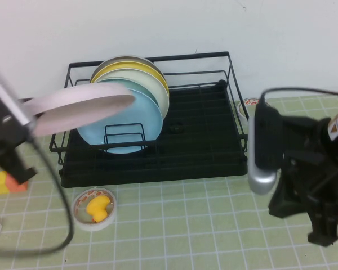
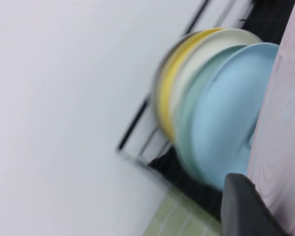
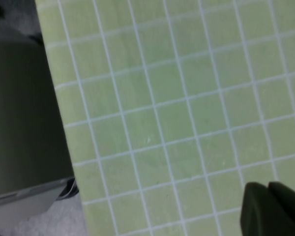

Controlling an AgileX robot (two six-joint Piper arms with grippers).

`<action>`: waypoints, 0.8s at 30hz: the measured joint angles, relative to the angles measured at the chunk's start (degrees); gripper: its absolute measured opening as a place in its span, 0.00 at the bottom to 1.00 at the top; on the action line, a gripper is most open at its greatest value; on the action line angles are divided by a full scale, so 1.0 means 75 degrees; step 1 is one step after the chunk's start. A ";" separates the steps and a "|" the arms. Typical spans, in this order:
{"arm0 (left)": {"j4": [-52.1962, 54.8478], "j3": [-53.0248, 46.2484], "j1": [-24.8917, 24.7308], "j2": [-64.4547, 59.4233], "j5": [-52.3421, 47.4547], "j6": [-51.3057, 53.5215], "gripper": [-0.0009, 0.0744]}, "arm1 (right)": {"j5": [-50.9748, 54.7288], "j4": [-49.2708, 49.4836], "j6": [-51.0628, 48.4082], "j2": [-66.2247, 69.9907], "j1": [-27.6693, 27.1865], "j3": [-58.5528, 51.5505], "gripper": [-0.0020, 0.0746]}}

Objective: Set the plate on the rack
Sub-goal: Place the plate on the rack

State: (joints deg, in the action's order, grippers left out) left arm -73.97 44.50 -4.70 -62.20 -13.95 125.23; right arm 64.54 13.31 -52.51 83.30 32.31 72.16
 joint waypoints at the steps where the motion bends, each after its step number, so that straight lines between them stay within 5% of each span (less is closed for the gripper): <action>1: -0.0144 0.0159 0.0000 -0.0304 -0.0177 0.0318 0.16 | -0.0015 -0.0057 0.0040 0.0000 0.0000 -0.0097 0.03; 18: -0.3019 0.1565 0.0000 -0.4000 -0.1206 0.5265 0.16 | -0.0088 -0.0188 0.0426 0.0000 0.0000 -0.0485 0.03; 24: -0.3098 0.1773 0.0000 -0.4535 -0.1453 0.5632 0.16 | -0.0118 -0.0188 0.0456 0.0000 0.0000 -0.0485 0.03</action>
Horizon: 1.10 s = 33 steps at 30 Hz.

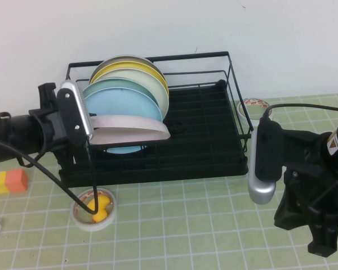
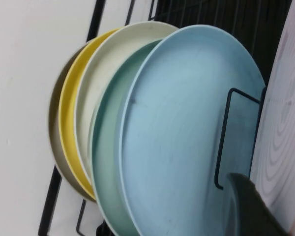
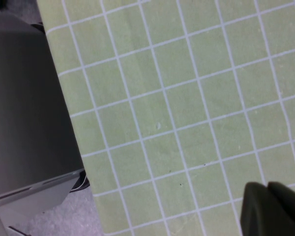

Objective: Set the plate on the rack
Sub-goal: Place the plate on the rack

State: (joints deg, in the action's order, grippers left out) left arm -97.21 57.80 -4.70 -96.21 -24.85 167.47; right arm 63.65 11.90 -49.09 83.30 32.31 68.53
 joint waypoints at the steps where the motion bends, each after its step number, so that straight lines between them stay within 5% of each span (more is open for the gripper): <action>1: 0.0000 0.0021 0.0000 -0.0028 -0.0024 0.0000 0.16 | -0.0012 0.0000 0.0000 0.0000 0.0000 0.0000 0.03; 27: -0.0002 0.0676 0.0000 -0.0447 -0.0267 -0.0848 0.16 | -0.0408 -0.0083 0.0055 0.0000 0.0000 0.0000 0.03; 30: -0.0002 0.0676 0.0000 -0.0459 -0.0267 -0.1066 0.23 | -0.0426 -0.0083 0.0183 0.0000 0.0000 0.0000 0.03; 33: -0.0002 0.0676 0.0000 -0.0459 -0.0282 -0.1410 0.41 | -0.0426 -0.0083 0.0254 0.0000 0.0000 0.0000 0.03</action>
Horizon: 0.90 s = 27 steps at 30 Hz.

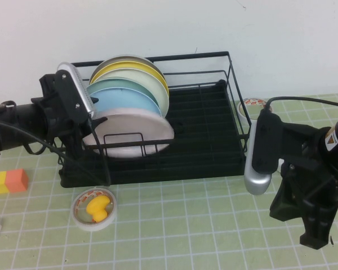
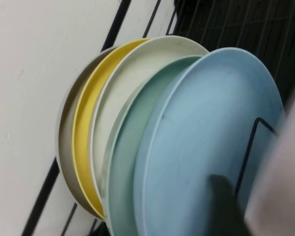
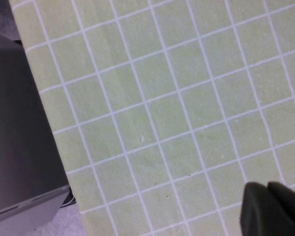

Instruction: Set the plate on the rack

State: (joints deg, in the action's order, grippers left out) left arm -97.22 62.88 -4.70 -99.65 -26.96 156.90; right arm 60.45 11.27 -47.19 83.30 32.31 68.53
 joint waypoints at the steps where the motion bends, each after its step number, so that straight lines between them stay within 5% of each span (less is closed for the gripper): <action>1: 0.0000 0.0000 0.0000 0.0000 0.0000 -0.0098 0.47 | 0.0000 0.0000 0.0037 0.0000 0.0000 0.0000 0.03; 7: 0.0000 0.0000 0.0000 0.0077 -0.0048 -0.0460 0.57 | 0.0124 -0.0019 0.0185 0.0000 0.0000 0.0000 0.03; 14: 0.0000 0.0000 0.0000 0.1216 0.0518 -0.1878 0.38 | 0.1064 -0.1617 0.1288 -0.0153 0.0000 0.0000 0.03; 19: -0.0064 0.0000 0.0000 0.2545 0.2549 -0.3927 0.11 | 0.1239 -0.2907 0.2399 -0.0764 -0.0014 0.0000 0.03; 27: -0.0395 -0.0101 0.0000 0.4400 0.7007 -0.7189 0.02 | 0.0566 -0.3088 0.3530 -0.2938 -0.0005 -0.0296 0.03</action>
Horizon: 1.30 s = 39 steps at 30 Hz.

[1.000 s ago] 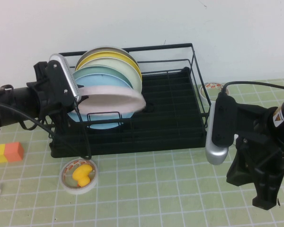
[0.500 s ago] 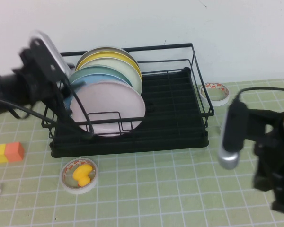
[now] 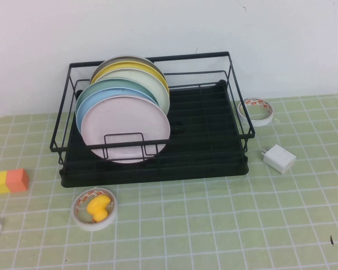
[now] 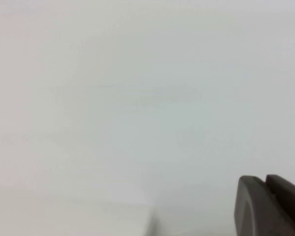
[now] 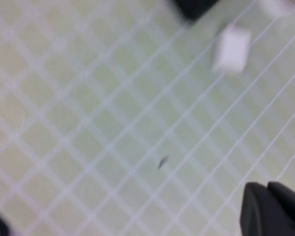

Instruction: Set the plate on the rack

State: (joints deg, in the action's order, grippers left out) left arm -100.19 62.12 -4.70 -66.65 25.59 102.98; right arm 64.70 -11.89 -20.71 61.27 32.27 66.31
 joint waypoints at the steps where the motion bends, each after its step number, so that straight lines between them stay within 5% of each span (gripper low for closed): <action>1: -0.0019 -0.0149 0.0000 0.0274 0.0317 -0.0204 0.01 | -0.0182 0.0012 0.0080 -0.0261 0.0000 -0.0150 0.03; 7: -0.0084 -0.1694 0.0000 0.1892 -0.0299 -0.1060 0.01 | -0.1445 0.0047 0.0227 -0.2048 0.0000 -0.1579 0.03; 14: 0.0024 -0.3673 0.0000 0.3437 -0.4265 -0.1605 0.01 | -0.2409 0.0759 0.0565 -0.3927 0.0000 -0.4037 0.03; 20: 0.1559 -0.4734 0.0000 0.3693 -0.6739 -0.1672 0.01 | -0.3155 0.1585 0.0595 -0.5414 0.0000 -0.5816 0.03; 39: 0.2580 -0.5142 0.0000 0.3693 -0.7384 -0.1701 0.01 | -0.3504 0.1753 0.0595 -0.6059 0.0000 -0.6004 0.03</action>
State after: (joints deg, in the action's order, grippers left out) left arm -80.84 23.56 -4.70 -38.95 -29.79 90.22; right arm 38.42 1.26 -16.25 15.82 32.27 21.28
